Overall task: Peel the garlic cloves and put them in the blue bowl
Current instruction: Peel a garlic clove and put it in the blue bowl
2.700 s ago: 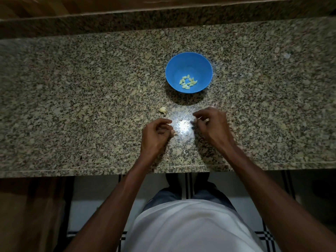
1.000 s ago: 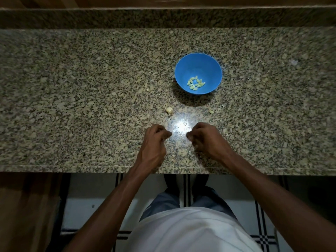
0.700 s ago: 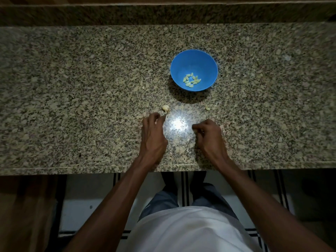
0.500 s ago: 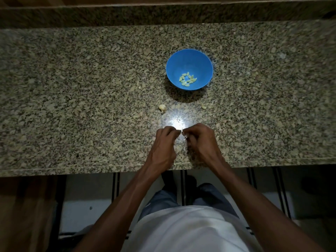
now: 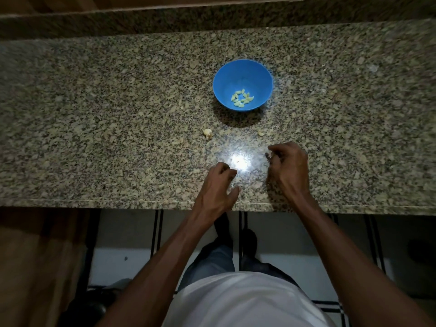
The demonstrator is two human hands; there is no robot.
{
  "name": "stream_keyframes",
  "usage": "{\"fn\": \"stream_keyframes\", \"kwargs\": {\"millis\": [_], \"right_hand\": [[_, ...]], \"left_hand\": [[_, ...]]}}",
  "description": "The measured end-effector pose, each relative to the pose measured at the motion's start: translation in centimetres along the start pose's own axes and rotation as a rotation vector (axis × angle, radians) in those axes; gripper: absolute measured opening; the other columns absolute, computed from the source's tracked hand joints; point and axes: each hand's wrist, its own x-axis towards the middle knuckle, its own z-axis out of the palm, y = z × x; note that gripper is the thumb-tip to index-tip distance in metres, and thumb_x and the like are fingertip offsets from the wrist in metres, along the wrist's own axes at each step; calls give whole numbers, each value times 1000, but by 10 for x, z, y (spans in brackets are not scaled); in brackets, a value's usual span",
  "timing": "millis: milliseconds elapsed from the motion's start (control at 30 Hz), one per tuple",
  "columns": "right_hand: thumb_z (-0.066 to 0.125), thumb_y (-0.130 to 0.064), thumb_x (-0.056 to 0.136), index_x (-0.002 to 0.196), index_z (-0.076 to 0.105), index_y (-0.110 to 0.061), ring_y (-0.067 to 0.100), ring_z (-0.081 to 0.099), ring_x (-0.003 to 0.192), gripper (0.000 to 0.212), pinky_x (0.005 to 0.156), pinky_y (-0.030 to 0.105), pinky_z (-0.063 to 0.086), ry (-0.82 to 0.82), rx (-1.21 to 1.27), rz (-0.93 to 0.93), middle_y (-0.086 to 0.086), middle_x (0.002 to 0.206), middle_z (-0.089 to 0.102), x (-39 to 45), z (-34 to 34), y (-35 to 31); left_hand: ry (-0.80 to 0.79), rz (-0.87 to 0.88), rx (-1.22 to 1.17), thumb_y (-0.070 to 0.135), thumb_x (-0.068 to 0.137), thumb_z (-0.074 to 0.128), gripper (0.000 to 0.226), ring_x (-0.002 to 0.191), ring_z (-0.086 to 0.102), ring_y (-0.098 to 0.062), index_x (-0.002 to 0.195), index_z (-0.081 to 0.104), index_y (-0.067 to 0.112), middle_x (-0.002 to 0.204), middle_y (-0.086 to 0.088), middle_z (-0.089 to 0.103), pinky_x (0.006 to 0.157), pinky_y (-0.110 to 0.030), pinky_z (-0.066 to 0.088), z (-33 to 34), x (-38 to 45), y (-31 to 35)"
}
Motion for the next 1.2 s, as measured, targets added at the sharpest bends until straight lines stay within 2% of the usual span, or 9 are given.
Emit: {"fn": "stream_keyframes", "kwargs": {"millis": [100,200,333,433,567,800,867,1067,1200], "right_hand": [[59,8,95,111,77,5,25,61,96,24,77,6,33,12,-52,55,18,107,65,-4,-3,14],[58,10,96,102,76,4,20,55,92,20,73,0,34,-106,-54,-12,12,104,59,-21,15,3],[58,2,96,100,78,-5,18,59,87,22,70,20,41,-239,-3,-149,4,96,59,-36,44,-15],[60,-2,96,103,81,-7,17,65,89,23,73,16,44,-224,44,-123,8,98,71,-25,43,-18],[62,-3,92,104,82,-9,19,73,86,24,71,19,49,-269,34,-125,8,100,78,-6,37,-18],[62,-1,93,101,81,-8,21,66,77,22,63,22,48,-400,-34,-289,10,92,69,-5,42,-17],[63,-4,95,100,79,-8,24,63,78,17,66,34,52,-413,-70,-328,9,94,64,-11,45,-17],[57,-8,95,95,64,-5,22,51,84,7,65,38,39,-508,-145,-345,8,99,51,-36,48,-15],[52,-25,98,91,57,-11,14,47,67,16,57,38,38,-450,-157,-318,8,85,54,-32,52,-13]], "left_hand": [[9,-26,-40,16,87,73,28,81,57,-18,112,71,3,101,-3,56,71,-40,53,4,-2,10],[48,-83,-74,7,89,66,29,82,62,-12,117,73,5,104,-2,62,76,-36,57,5,-1,19],[154,-133,-77,2,89,65,27,83,61,-11,113,75,9,99,-1,66,77,-33,55,3,1,25],[203,-153,-36,10,94,68,23,96,59,-17,116,74,10,104,-2,64,82,-33,53,-8,-1,20],[22,-178,-50,35,86,78,55,113,51,-22,132,66,9,118,-5,53,86,-33,47,-16,-5,4],[52,-152,34,16,87,70,34,85,54,-19,118,70,4,101,-4,54,76,-42,54,-7,-6,17],[82,-169,43,15,87,67,27,81,54,-19,111,73,4,97,-3,55,73,-40,53,-5,-6,24],[138,-236,51,18,93,68,16,79,55,-15,98,79,7,93,-1,59,73,-33,52,0,-3,29],[157,-240,36,18,96,69,16,78,56,-14,101,80,7,94,-2,60,67,-26,52,1,-3,31]]}}
